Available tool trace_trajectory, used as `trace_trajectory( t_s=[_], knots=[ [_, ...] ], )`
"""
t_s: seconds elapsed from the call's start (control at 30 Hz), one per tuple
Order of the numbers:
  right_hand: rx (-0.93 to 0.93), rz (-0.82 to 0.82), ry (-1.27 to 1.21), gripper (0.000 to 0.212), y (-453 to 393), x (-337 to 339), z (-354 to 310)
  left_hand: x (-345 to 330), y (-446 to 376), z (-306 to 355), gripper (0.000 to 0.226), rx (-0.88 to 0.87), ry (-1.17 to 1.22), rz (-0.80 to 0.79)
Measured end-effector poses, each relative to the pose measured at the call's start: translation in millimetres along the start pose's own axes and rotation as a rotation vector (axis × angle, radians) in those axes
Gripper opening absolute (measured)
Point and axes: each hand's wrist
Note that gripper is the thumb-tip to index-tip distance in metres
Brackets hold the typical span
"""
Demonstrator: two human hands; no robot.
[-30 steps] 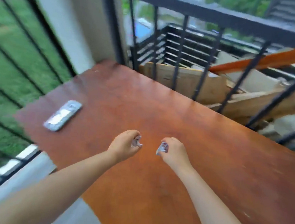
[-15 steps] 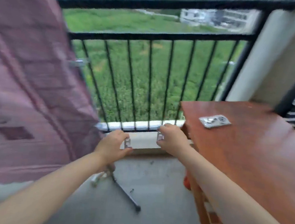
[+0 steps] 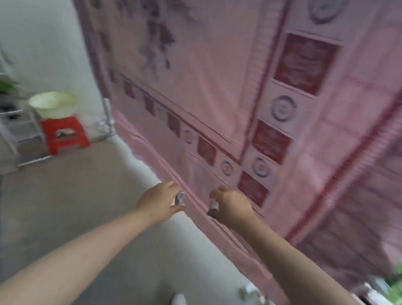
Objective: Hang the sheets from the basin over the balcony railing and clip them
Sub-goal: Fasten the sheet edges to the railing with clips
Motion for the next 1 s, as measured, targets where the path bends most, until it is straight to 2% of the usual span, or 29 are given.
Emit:
trace_trajectory(
  t_s=[0.1,0.17,0.23,0.37,0.5,0.57,0.67,0.8,0.9,1.0],
  knots=[
    [0.136,-0.027,0.021,0.04,-97,-4,-65,33,-17,-86,0.041,0.159,0.05,0.026],
    [0.205,-0.028,0.015,0.036,-161,0,-111,58,-34,-144,0.067,0.214,0.127,0.064],
    [0.27,-0.02,-0.005,0.035,-220,8,-157,86,-54,-203,0.079,0.279,0.143,0.113],
    [0.345,0.002,-0.077,0.037,-327,24,-242,140,-89,-305,0.067,0.442,0.17,0.262],
    [0.352,0.003,-0.251,0.028,-426,29,-329,178,-123,-413,0.024,0.502,0.17,0.438],
    [0.329,-0.002,-0.332,0.024,-477,24,-373,193,-142,-470,0.023,0.53,0.147,0.515],
    [0.31,-0.013,-0.382,0.025,-557,16,-436,216,-171,-566,0.026,0.544,0.15,0.543],
    [0.242,0.011,-0.416,0.03,-667,20,-510,259,-215,-698,0.04,0.598,0.221,0.577],
    [0.206,0.033,-0.442,0.031,-742,32,-557,294,-258,-785,0.024,0.619,0.319,0.635],
    [0.193,0.059,-0.472,0.035,-819,38,-596,319,-307,-862,0.025,0.596,0.399,0.646]
  ],
)
Point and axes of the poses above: each hand's wrist, its own y-axis away from the middle knuckle, its own x-axis out of the back of the hand, z = x × y, and after that the axes turned 13 degrees about -x, right-handed
